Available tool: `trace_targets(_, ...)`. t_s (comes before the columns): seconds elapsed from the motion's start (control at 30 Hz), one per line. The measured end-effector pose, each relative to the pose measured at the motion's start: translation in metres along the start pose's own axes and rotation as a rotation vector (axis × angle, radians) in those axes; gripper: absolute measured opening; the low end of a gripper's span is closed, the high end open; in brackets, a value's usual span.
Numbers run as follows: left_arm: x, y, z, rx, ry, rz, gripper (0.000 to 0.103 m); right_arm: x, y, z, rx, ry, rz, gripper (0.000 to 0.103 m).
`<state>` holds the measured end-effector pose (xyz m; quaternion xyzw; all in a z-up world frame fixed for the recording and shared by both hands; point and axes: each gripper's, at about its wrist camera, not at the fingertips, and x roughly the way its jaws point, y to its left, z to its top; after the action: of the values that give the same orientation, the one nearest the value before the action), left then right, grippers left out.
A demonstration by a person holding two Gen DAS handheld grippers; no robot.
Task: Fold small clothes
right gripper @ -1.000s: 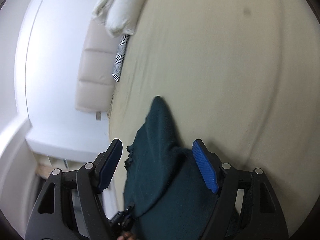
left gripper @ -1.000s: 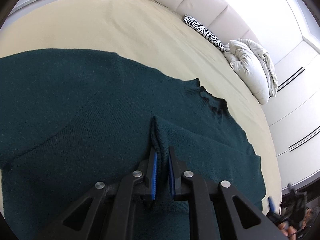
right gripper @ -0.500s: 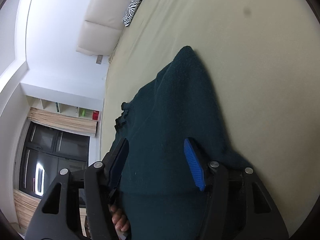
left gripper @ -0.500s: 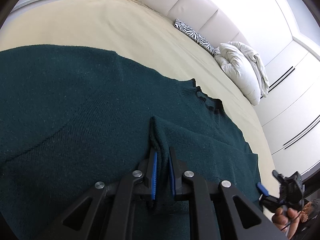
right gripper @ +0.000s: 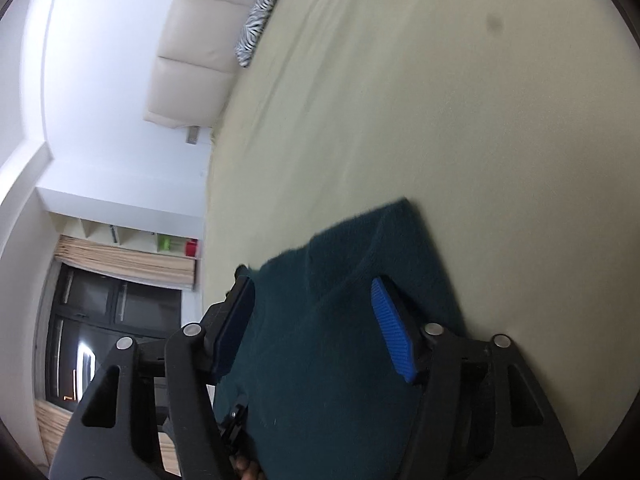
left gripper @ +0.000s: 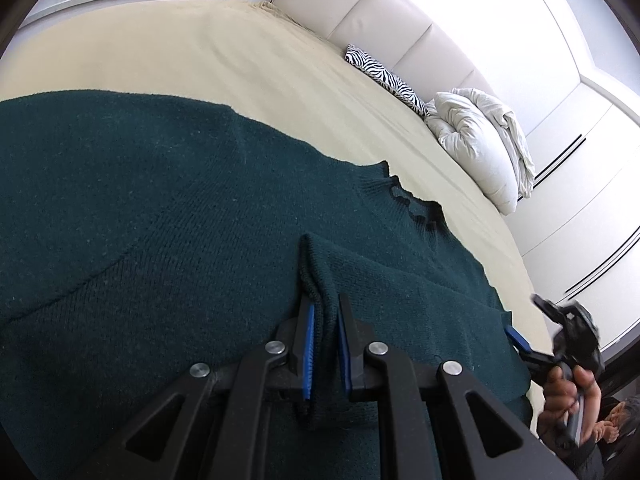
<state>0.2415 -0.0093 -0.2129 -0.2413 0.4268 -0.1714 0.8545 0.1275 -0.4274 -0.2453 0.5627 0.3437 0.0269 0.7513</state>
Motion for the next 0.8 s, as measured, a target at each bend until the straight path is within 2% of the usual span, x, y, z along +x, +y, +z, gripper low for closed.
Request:
trace_targets(0.07,-0.003,0.001,0.002,-0.015,0.001,-0.009,0.014,-0.019,0.006,-0.014,-0.035,-0.051,0.026,0.07)
trace_targets(0.1,-0.004,0.0,0.004,-0.021,0.01,-0.011,0.015,-0.024,0.004,-0.023,-0.046,-0.078,0.027,0.079)
trace_targets(0.13,-0.007,-0.001,0.006,-0.025,0.027,-0.003,0.017,-0.022,-0.001,-0.031,-0.057,-0.083,-0.003,0.077)
trace_targets(0.17,-0.015,-0.003,0.009,-0.031,0.044,0.01,0.028,-0.018,-0.002,-0.038,-0.12,-0.078,-0.032,0.077)
trace_targets(0.2,-0.027,-0.005,0.01,-0.042,0.04,0.021,0.05,-0.015,0.003,-0.041,-0.173,-0.074,-0.053,0.074)
trace_targets(0.23,-0.046,-0.006,0.012,-0.053,0.004,0.034,0.061,-0.017,0.012,-0.044,-0.213,-0.067,-0.125,0.073)
trace_targets(0.27,-0.073,-0.004,0.015,-0.065,-0.058,0.048,0.079,-0.02,0.023,-0.047,-0.202,-0.084,-0.203,0.075)
trace_targets(0.3,-0.097,0.0,0.016,-0.077,-0.104,0.042,0.087,-0.035,0.037,-0.052,-0.185,-0.135,-0.214,0.077)
trace_targets(0.37,-0.142,0.018,0.015,-0.117,-0.171,0.017,0.088,-0.063,0.066,-0.066,-0.232,-0.237,-0.142,0.077)
trace_targets(0.47,-0.198,0.07,0.004,-0.254,-0.227,0.019,0.088,-0.097,0.12,-0.106,-0.394,-0.365,-0.136,0.08)
trace_targets(0.53,-0.232,0.116,-0.008,-0.371,-0.264,0.042,0.086,-0.116,0.156,-0.145,-0.534,-0.443,-0.142,0.093)
trace_targets(0.6,-0.26,0.161,-0.021,-0.483,-0.297,0.08,0.077,-0.121,0.186,-0.18,-0.643,-0.522,-0.139,0.103)
trace_targets(0.67,-0.282,0.208,-0.032,-0.622,-0.325,0.083,0.071,-0.131,0.211,-0.213,-0.744,-0.589,-0.126,0.103)
trace_targets(0.73,-0.293,0.244,-0.04,-0.749,-0.341,0.052,0.064,-0.129,0.23,-0.234,-0.805,-0.576,-0.129,0.103)
trace_targets(0.8,-0.295,0.27,-0.043,-0.839,-0.359,0.008,0.058,-0.121,0.24,-0.24,-0.763,-0.487,-0.075,0.103)
